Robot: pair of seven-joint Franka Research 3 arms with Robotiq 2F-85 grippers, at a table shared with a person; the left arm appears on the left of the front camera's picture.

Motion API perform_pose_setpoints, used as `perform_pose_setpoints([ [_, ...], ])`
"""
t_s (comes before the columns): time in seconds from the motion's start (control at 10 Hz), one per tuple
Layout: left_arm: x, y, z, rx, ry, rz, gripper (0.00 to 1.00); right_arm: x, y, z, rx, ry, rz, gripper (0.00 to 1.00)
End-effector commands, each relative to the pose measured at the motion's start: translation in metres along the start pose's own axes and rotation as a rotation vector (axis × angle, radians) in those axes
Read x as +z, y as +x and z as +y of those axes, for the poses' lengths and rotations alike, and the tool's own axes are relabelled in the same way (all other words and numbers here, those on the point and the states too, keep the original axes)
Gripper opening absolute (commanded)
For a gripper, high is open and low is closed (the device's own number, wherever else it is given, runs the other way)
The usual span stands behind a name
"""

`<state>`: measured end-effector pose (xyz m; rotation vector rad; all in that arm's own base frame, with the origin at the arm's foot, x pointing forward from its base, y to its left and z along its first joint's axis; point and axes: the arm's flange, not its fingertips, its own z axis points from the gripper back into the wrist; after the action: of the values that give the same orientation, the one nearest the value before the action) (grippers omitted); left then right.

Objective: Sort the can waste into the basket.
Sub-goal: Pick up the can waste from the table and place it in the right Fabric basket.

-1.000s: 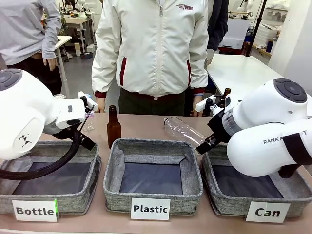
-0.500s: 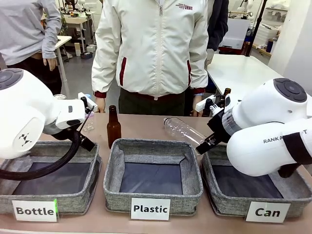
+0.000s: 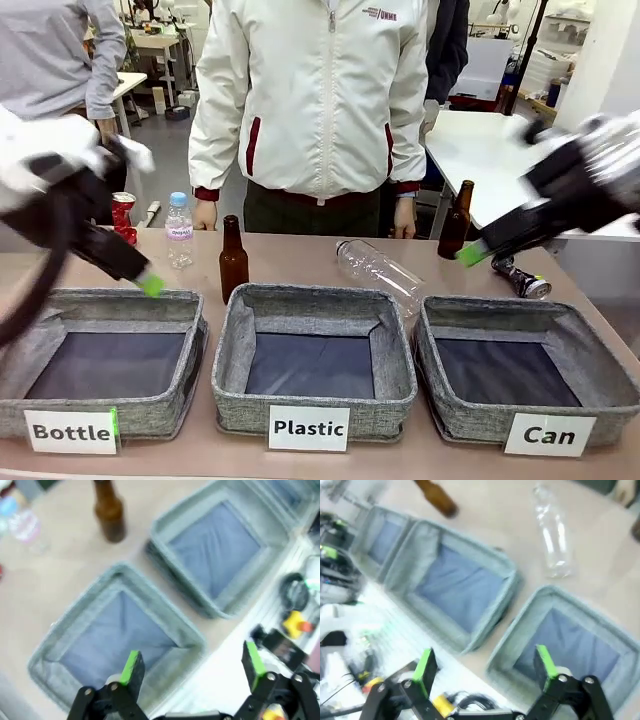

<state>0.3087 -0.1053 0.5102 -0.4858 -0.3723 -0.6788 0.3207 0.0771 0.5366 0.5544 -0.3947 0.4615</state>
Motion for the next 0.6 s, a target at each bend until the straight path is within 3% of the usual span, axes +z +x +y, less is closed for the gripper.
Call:
perform_pose_setpoints([
  [0.0,0.052,-0.041,0.027,0.081,-0.169,-0.085,1.00,0.055,-0.028,-0.028,-0.196,0.128,-0.067,1.00],
  [0.3,0.125,-0.141,0.112,0.419,-0.274,-0.479,1.00,0.119,-0.124,-0.121,-0.525,0.265,-0.427,1.00],
  [0.5,0.127,-0.211,0.135,0.581,-0.370,-0.785,1.00,0.125,-0.184,-0.178,-0.728,0.300,-0.543,1.00],
])
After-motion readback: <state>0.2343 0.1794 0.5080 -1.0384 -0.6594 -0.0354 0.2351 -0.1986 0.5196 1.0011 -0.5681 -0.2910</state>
